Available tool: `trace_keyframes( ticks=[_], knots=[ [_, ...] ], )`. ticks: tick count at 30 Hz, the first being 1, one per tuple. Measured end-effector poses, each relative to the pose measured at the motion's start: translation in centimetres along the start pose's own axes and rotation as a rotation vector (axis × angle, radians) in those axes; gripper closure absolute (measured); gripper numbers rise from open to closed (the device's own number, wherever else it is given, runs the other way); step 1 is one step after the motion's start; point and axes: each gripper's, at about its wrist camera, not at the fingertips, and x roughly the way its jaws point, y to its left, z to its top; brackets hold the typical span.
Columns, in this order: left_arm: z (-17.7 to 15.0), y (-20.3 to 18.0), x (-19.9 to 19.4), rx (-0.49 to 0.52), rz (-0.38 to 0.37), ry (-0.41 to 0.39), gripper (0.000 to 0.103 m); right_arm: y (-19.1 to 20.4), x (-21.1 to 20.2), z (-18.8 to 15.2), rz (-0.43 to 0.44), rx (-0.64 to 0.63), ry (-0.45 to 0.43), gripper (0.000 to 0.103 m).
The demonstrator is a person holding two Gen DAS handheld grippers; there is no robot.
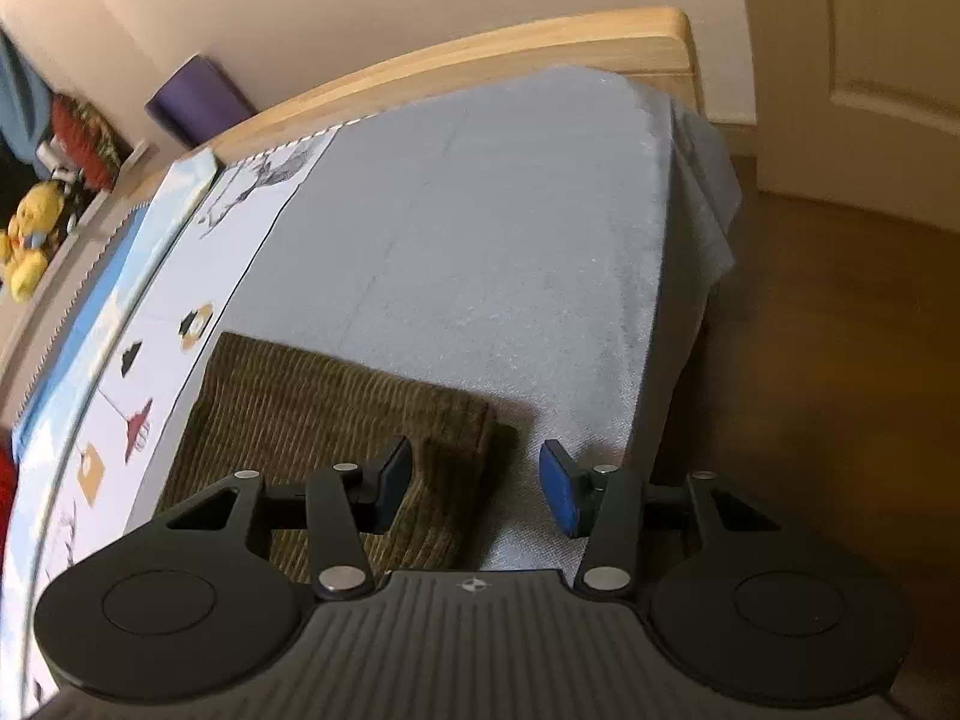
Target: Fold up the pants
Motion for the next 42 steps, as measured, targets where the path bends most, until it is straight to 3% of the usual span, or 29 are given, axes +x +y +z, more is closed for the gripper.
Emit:
trace_keyframes(
  ticks=[2,6,8,9,11,15,18,21,23,27,30,34,35,36,38,40,42],
  knots=[
    [-0.1,0.2,0.0,-0.004,0.003,0.002,0.007,-0.1,1.0,0.0,0.027,-0.002,0.045,0.053],
    [-0.1,0.4,0.1,-0.008,0.005,0.007,0.007,0.2,2.2,0.1,0.021,-0.037,0.056,0.054],
    [-0.1,0.5,0.1,-0.007,0.008,0.004,0.007,0.5,2.4,0.1,0.018,-0.05,0.043,0.063],
    [-0.1,0.6,0.1,-0.008,0.01,0.004,0.007,0.6,2.4,0.1,0.016,-0.058,0.037,0.073],
    [0.0,0.8,0.1,-0.014,0.014,0.005,0.007,0.9,2.1,0.2,0.033,-0.051,0.017,0.077],
    [0.1,1.8,-0.2,-0.042,0.022,-0.006,0.007,3.2,-0.8,-0.3,0.103,-0.116,-0.099,0.081],
    [0.2,3.1,-0.6,-0.079,0.033,-0.014,0.007,8.6,-4.7,-2.5,0.118,-0.357,-0.241,0.081],
    [0.1,4.3,-0.8,-0.11,0.053,-0.014,0.007,15.6,-9.7,-8.0,0.173,-0.675,-0.383,0.081],
    [-0.2,5.4,-1.1,-0.129,0.067,-0.016,0.007,19.5,-13.1,-13.6,0.267,-0.87,-0.462,0.081],
    [-1.1,7.9,-1.5,-0.175,0.09,-0.011,0.007,23.8,-17.2,-26.5,0.472,-1.215,-0.502,0.081],
    [-1.9,9.7,-2.1,-0.216,0.1,-0.01,0.007,24.2,-17.5,-36.2,0.597,-1.446,-0.431,0.08],
    [-3.2,12.1,-2.7,-0.257,0.11,0.0,0.007,21.8,-14.4,-46.4,0.638,-1.767,-0.163,0.077],
    [-3.6,12.7,-2.8,-0.268,0.114,0.003,0.007,21.1,-14.0,-47.7,0.616,-1.823,-0.124,0.076],
    [-3.9,13.3,-3.0,-0.28,0.117,0.005,0.007,20.6,-14.4,-48.4,0.604,-1.837,-0.165,0.074],
    [-4.6,14.5,-3.3,-0.303,0.119,0.005,0.007,20.8,-16.1,-47.3,0.702,-1.795,-0.158,0.069],
    [-5.2,15.6,-3.6,-0.319,0.124,0.002,0.007,21.8,-17.6,-45.8,0.766,-1.74,-0.152,0.054],
    [-5.7,16.6,-3.9,-0.335,0.134,0.002,0.007,22.8,-17.9,-44.9,0.763,-1.724,-0.204,0.041]
  ],
)
